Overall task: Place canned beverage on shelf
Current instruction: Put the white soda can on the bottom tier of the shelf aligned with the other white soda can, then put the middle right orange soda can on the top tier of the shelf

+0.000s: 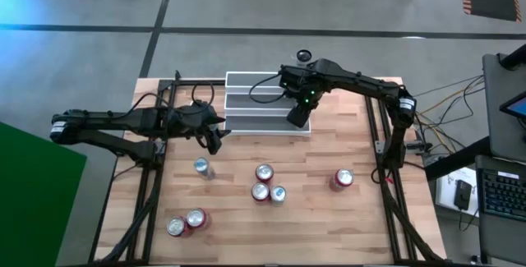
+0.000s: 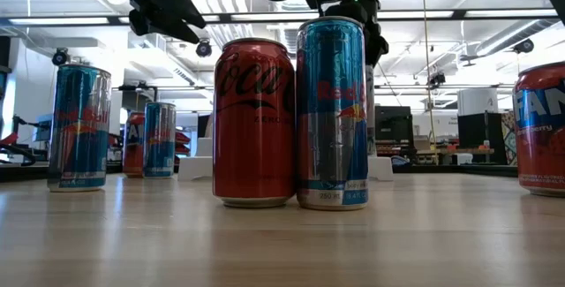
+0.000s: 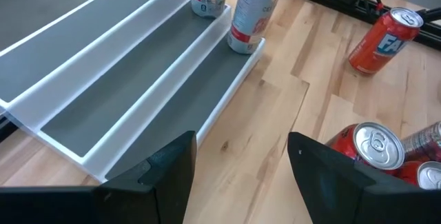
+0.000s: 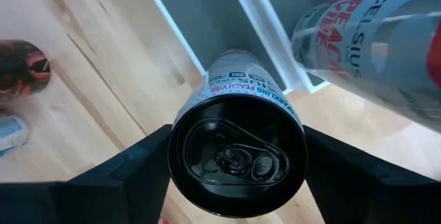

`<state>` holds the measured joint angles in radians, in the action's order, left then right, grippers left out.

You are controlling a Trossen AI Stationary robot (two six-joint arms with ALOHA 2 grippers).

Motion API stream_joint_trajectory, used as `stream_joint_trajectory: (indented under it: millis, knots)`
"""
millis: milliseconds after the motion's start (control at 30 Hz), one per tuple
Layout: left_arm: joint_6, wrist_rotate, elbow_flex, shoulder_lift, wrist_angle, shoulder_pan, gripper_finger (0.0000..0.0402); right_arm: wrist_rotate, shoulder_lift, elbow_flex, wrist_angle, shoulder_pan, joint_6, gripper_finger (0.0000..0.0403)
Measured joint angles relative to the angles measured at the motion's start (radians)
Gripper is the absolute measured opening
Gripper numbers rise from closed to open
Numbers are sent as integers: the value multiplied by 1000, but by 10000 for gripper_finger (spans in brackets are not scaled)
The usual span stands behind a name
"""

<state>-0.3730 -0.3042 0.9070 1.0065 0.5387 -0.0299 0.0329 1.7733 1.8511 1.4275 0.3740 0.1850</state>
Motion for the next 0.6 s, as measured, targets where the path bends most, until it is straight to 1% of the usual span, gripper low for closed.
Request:
stream_joint_trajectory:
  millis: [133, 233, 400, 600]
  knots:
    - [15, 0, 0, 0, 0, 0, 215, -7, 0, 0, 1, 1, 7, 309]
    - [16, 0, 0, 0, 0, 0, 215, -9, 0, 1, 1, 6, 14, 321]
    - [17, 0, 0, -1, 0, -8, 215, -9, -12, 24, 5, 12, 32, 319]
    - [21, 0, 0, -11, 0, -20, 215, -9, -76, 38, 12, 11, 84, 315]
